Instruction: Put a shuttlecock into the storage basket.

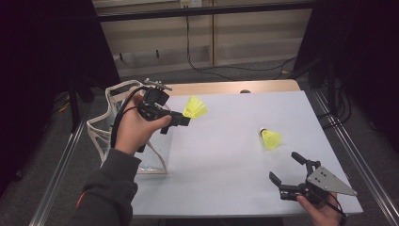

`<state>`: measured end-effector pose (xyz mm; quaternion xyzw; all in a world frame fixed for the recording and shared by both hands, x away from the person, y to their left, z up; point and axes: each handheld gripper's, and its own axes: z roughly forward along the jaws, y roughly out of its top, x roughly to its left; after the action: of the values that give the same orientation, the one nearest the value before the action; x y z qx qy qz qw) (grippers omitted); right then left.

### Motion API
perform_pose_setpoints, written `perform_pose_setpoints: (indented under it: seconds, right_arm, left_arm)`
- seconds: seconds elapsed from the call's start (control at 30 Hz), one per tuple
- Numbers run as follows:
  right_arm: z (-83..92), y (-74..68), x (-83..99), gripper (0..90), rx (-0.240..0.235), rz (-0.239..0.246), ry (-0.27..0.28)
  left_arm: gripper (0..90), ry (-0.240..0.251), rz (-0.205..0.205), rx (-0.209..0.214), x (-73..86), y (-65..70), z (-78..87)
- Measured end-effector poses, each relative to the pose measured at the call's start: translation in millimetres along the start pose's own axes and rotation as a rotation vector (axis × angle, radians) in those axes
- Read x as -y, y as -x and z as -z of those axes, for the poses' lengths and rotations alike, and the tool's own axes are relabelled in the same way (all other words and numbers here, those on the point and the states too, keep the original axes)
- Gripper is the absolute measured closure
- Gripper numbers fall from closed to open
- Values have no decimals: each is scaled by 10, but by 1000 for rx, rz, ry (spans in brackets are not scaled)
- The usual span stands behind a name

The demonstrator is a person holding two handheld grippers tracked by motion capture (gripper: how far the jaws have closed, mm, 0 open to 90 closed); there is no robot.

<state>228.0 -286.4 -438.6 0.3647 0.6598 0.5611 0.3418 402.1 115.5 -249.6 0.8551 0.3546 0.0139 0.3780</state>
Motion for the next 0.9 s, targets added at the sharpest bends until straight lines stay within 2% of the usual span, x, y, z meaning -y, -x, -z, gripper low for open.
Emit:
perform_pose_setpoints:
  seconds: [0.3,0.9]
  right_arm:
    - [1,0,-1,23,1,0,0]
    - [1,0,-1,22,1,-1,0]
  left_arm:
    - [648,2,8,-3,-10,-28,30]
    - [648,1,5,-34,-41,-73,125]
